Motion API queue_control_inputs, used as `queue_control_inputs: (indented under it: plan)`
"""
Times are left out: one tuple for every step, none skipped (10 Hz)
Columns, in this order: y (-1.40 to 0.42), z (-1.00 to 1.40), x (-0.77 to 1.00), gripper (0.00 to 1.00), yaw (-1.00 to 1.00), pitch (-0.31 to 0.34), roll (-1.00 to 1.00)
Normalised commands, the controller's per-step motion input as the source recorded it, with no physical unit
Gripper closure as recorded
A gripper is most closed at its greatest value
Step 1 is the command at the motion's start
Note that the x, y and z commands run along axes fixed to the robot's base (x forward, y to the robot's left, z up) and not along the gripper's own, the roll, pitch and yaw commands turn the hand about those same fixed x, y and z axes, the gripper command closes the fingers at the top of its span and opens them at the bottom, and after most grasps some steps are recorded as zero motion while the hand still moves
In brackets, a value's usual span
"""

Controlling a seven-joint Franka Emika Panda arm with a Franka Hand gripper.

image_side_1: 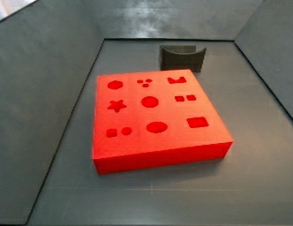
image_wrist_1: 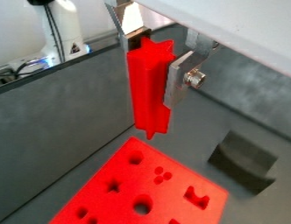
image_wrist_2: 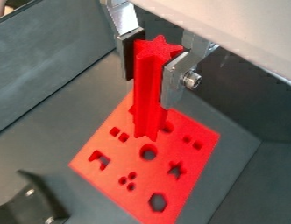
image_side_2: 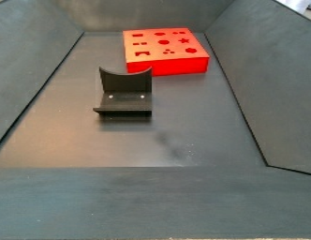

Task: Pick up the star object. Move up. Place the star object on the fixture. Regrasp the star object. Move to above the board. Insert the star object.
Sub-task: Move to above the board, then insert the star object.

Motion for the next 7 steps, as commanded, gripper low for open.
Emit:
queue_control_inputs:
  plan:
    - [0.01,0.01,-0.05,1.0,-0.01,-0.043,-0.42]
    - [0.01,0.0,-0.04,1.0,-0.01,-0.041,-0.28]
    - [0.07,-0.13,-0.06,1.0,-0.01,-0.007,0.0]
    - [0.09,-0.18,0.0,1.0,-0.01,-0.006,0.0]
    - [0.08,-0.28,-0.19,1.0,-0.11,-0.054,0.0]
    - [0.12,-0.44,-0.16,1.0,-0.16,-0.057,-0.03]
    - [0.08,-0.68,0.0,1.0,-0.14,-0.016,-0.06]
